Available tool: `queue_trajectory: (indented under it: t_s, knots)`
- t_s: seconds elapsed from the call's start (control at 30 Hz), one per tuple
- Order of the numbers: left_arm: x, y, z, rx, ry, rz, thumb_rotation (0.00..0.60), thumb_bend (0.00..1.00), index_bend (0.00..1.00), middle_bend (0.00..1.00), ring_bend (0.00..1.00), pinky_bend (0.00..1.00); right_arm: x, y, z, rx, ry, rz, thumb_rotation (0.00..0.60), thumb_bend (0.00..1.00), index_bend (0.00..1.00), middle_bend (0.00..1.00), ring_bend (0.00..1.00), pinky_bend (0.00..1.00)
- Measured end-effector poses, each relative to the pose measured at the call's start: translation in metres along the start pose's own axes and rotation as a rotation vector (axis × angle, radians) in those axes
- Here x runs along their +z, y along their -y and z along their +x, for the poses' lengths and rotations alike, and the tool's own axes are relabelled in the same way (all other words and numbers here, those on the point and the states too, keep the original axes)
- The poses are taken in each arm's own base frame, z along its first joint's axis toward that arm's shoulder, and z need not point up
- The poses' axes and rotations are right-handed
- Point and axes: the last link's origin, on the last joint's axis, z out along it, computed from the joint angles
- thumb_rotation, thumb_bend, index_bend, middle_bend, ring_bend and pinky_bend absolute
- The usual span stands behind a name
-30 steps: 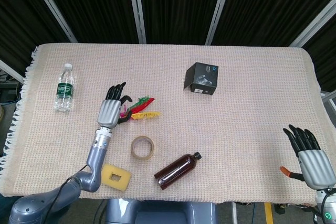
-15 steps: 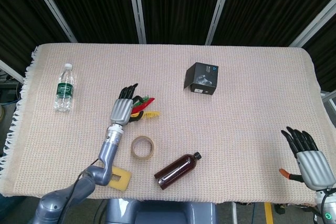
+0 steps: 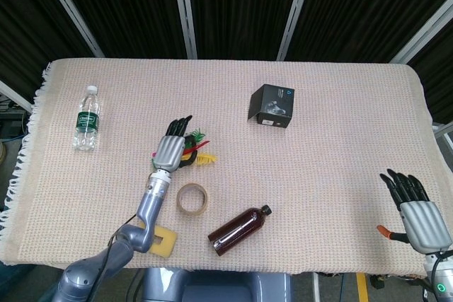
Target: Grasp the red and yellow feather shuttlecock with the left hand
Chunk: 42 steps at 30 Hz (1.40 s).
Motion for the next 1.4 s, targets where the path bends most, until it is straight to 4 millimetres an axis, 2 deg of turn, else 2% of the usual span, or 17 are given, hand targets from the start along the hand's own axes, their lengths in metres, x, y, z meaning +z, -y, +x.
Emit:
queue_trajectory:
  t_s: [0.33, 0.63, 0.83, 1.07, 1.1, 1.17, 1.2, 1.23, 1.3, 1.4]
  knots:
    - [-0.025, 0.009, 0.018, -0.049, -0.133, -0.066, 0.600, 0.52, 0.76, 0.00, 0.00, 0.00, 0.000, 0.003, -0.003, -0.015, 0.004, 0.005, 0.600, 0.00, 0.00, 0.00, 0.00, 0.00]
    - [-0.070, 0.020, 0.058, -0.099, -0.247, -0.192, 0.600, 0.50, 0.72, 0.01, 0.00, 0.00, -0.002, 0.010, -0.006, -0.035, 0.003, 0.015, 0.600, 0.00, 0.00, 0.00, 0.00, 0.00]
    - [-0.106, 0.033, 0.092, -0.049, -0.234, -0.238, 0.600, 0.49, 0.73, 0.01, 0.00, 0.00, 0.001, 0.014, -0.010, -0.051, 0.015, 0.023, 0.600, 0.01, 0.00, 0.00, 0.00, 0.00]
    - [-0.164, 0.067, 0.137, 0.095, -0.235, -0.187, 0.600, 0.48, 0.70, 0.02, 0.00, 0.00, 0.001, 0.014, -0.008, -0.051, -0.013, 0.010, 0.600, 0.01, 0.00, 0.00, 0.00, 0.00]
    - [-0.171, 0.072, 0.142, 0.106, -0.242, -0.178, 0.600, 0.46, 0.66, 0.01, 0.00, 0.00, 0.001, 0.013, -0.007, -0.050, -0.018, 0.006, 0.600, 0.01, 0.00, 0.00, 0.00, 0.00]
    - [-0.186, 0.080, 0.154, 0.127, -0.259, -0.161, 0.600, 0.36, 0.51, 0.00, 0.00, 0.00, 0.000, 0.013, -0.006, -0.050, -0.025, 0.000, 0.600, 0.01, 0.00, 0.00, 0.00, 0.00]
    - [-0.191, 0.083, 0.158, 0.135, -0.264, -0.156, 0.600, 0.34, 0.47, 0.00, 0.00, 0.00, 0.000, 0.012, -0.006, -0.052, -0.027, -0.004, 0.600, 0.01, 0.00, 0.00, 0.00, 0.00]
    - [-0.196, 0.085, 0.162, 0.142, -0.267, -0.153, 0.597, 0.29, 0.35, 0.00, 0.00, 0.00, 0.000, 0.012, -0.006, -0.053, -0.028, -0.005, 0.600, 0.01, 0.00, 0.00, 0.00, 0.00]
    - [-0.203, 0.087, 0.168, 0.149, -0.274, -0.151, 0.586, 0.22, 0.22, 0.00, 0.00, 0.00, 0.000, 0.013, -0.007, -0.058, -0.026, -0.005, 0.600, 0.01, 0.00, 0.00, 0.00, 0.00]
    - [-0.212, 0.088, 0.181, 0.144, -0.302, -0.154, 0.569, 0.18, 0.15, 0.00, 0.00, 0.00, -0.001, 0.016, -0.009, -0.070, -0.022, -0.001, 0.600, 0.01, 0.00, 0.00, 0.00, 0.00]
